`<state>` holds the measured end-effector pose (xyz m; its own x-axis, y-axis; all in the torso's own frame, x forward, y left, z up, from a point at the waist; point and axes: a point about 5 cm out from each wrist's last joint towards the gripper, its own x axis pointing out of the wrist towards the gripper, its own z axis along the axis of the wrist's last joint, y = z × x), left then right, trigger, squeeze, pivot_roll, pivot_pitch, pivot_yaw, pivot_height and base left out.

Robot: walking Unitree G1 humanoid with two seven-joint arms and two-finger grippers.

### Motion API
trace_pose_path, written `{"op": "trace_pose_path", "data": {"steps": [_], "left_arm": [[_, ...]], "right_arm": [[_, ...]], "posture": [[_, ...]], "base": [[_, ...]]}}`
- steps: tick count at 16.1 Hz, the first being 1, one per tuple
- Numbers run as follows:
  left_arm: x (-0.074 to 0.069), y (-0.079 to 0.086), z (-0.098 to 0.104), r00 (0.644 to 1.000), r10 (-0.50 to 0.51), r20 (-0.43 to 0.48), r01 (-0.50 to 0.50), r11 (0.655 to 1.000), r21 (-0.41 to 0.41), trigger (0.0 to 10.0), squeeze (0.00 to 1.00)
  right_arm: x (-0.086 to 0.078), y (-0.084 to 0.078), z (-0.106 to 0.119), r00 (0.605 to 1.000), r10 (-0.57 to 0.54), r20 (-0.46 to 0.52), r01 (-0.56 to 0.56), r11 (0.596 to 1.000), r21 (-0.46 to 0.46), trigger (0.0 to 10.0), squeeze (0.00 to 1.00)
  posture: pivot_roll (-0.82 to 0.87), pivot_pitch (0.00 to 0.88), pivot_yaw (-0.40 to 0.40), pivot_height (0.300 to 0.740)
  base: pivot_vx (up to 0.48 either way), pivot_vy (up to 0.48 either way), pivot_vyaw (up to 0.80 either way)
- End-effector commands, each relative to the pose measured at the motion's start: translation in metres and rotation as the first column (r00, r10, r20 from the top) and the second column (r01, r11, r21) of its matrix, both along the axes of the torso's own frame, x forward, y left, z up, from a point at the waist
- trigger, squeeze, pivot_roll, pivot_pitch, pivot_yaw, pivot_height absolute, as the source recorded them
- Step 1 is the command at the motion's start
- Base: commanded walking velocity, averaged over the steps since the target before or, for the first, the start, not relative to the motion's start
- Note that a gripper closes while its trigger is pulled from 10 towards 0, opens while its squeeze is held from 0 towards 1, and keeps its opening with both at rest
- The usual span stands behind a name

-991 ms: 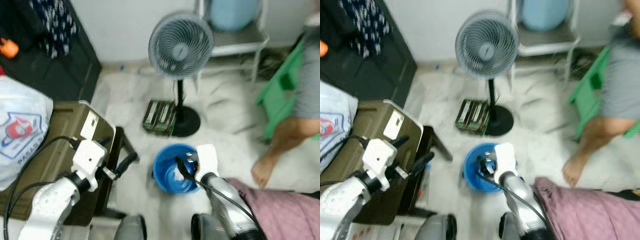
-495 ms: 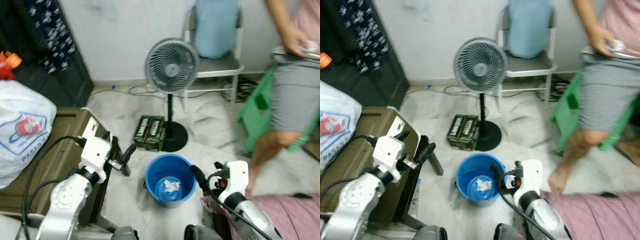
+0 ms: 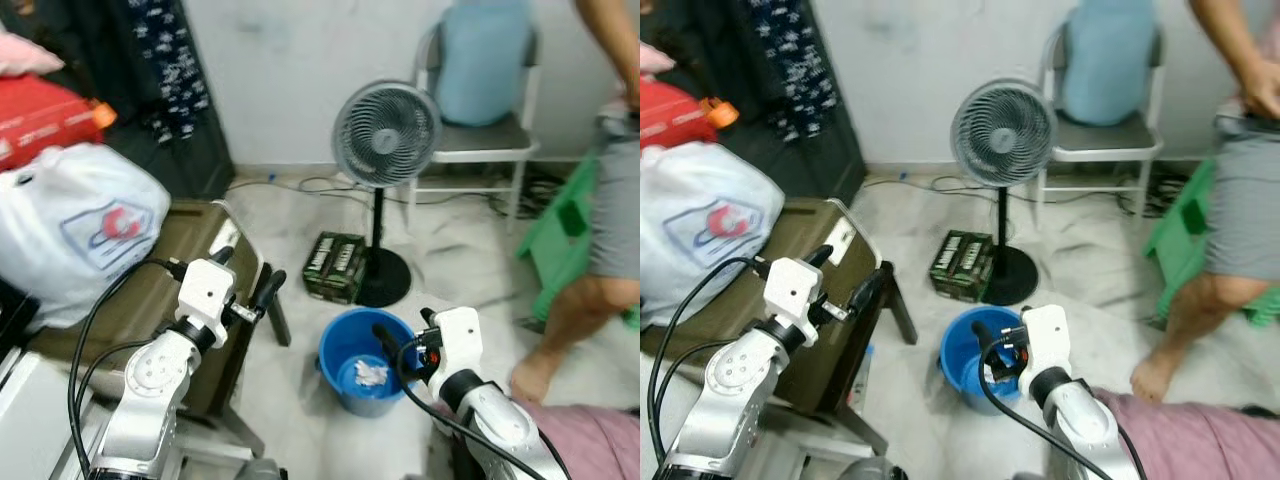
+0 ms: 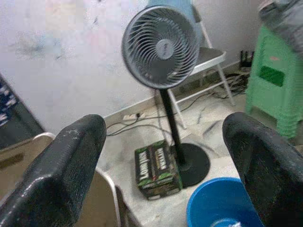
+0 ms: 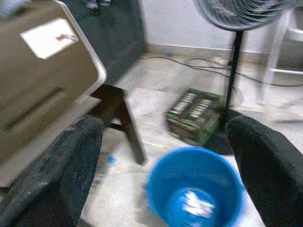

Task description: Clean up the room

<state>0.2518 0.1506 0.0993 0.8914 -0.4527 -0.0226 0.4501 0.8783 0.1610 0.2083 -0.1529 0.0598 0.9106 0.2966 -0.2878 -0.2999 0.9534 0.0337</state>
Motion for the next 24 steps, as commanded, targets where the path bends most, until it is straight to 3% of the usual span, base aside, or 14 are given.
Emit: {"op": "trace_pose_path", "data": {"steps": [1, 2, 4, 6, 9, 10, 12, 13, 15, 21, 24], "left_arm": [[-0.001, 0.003, -0.005, 1.000, 0.013, -0.010, -0.013, 1.000, 0.017, 10.0, 0.00], [-0.003, 0.003, -0.008, 1.000, 0.015, -0.012, -0.015, 1.000, 0.017, 10.0, 0.00], [-0.003, 0.004, -0.009, 0.999, 0.033, -0.007, -0.033, 0.999, 0.017, 10.0, 0.00], [0.001, 0.011, -0.009, 0.997, 0.073, 0.008, -0.073, 0.997, 0.027, 10.0, 0.00], [0.005, 0.013, -0.009, 0.995, 0.102, 0.014, -0.103, 0.995, 0.018, 10.0, 0.00], [0.004, 0.012, -0.008, 0.991, 0.134, 0.023, -0.135, 0.991, 0.020, 10.0, 0.00], [-0.007, 0.004, -0.011, 0.986, 0.165, 0.030, -0.166, 0.986, 0.033, 10.0, 0.00], [-0.016, 0.002, -0.013, 0.989, 0.144, 0.030, -0.145, 0.989, 0.032, 10.0, 0.00], [-0.022, 0.007, -0.016, 0.984, 0.177, -0.001, -0.177, 0.984, 0.013, 10.0, 0.00], [-0.009, 0.005, -0.008, 0.983, 0.179, 0.034, -0.180, 0.983, 0.024, 10.0, 0.00], [-0.015, 0.008, -0.010, 0.977, 0.210, 0.024, -0.211, 0.977, 0.038, 10.0, 0.00]], "right_arm": [[0.009, -0.002, 0.010, 0.996, -0.020, 0.082, 0.023, 0.999, -0.039, 10.0, 0.00], [0.020, -0.005, 0.023, 0.986, -0.036, 0.164, 0.042, 0.998, -0.036, 10.0, 0.00], [0.031, -0.011, 0.030, 0.968, -0.140, 0.208, 0.147, 0.989, -0.020, 10.0, 0.00], [0.041, -0.022, 0.028, 0.942, -0.283, 0.183, 0.289, 0.957, -0.005, 10.0, 0.00], [0.049, -0.013, 0.034, 0.930, -0.280, 0.239, 0.289, 0.957, -0.003, 10.0, 0.00], [0.049, -0.011, 0.035, 0.929, -0.274, 0.247, 0.285, 0.959, -0.009, 10.0, 0.23], [0.049, -0.009, 0.034, 0.928, -0.293, 0.231, 0.303, 0.953, -0.009, 10.0, 0.17], [0.046, -0.010, 0.033, 0.925, -0.323, 0.198, 0.326, 0.945, 0.019, 10.0, 0.00], [0.037, -0.007, 0.033, 0.932, -0.295, 0.213, 0.301, 0.954, 0.002, 10.0, 0.00], [0.041, -0.003, 0.039, 0.936, -0.236, 0.260, 0.253, 0.967, -0.030, 10.0, 0.00], [0.025, -0.011, 0.039, 0.947, -0.190, 0.259, 0.209, 0.977, -0.045, 10.0, 0.00]], "posture": [[-0.07, 0.000, 0.103, 0.740], [-0.07, 0.000, 0.092, 0.740], [-0.06, 0.000, 0.084, 0.740], [-0.06, 0.000, 0.065, 0.740], [-0.07, 0.000, 0.055, 0.740], [-0.06, 0.000, 0.045, 0.740], [-0.05, 0.000, 0.025, 0.740], [-0.05, 0.000, 0.022, 0.740], [-0.06, 0.000, 0.025, 0.740], [-0.06, 0.000, 0.030, 0.740], [-0.04, 0.000, 0.022, 0.740]], "base": [[0.000, 0.000, 0.00], [0.000, 0.000, 0.00], [0.000, 0.000, 0.00], [0.000, 0.000, 0.00], [0.000, 0.000, 0.53], [0.000, 0.000, 0.80], [0.000, 0.000, 0.80], [0.000, 0.000, 0.80], [0.000, 0.000, 0.80], [0.000, 0.000, 0.80], [0.000, 0.000, 0.80]]}}
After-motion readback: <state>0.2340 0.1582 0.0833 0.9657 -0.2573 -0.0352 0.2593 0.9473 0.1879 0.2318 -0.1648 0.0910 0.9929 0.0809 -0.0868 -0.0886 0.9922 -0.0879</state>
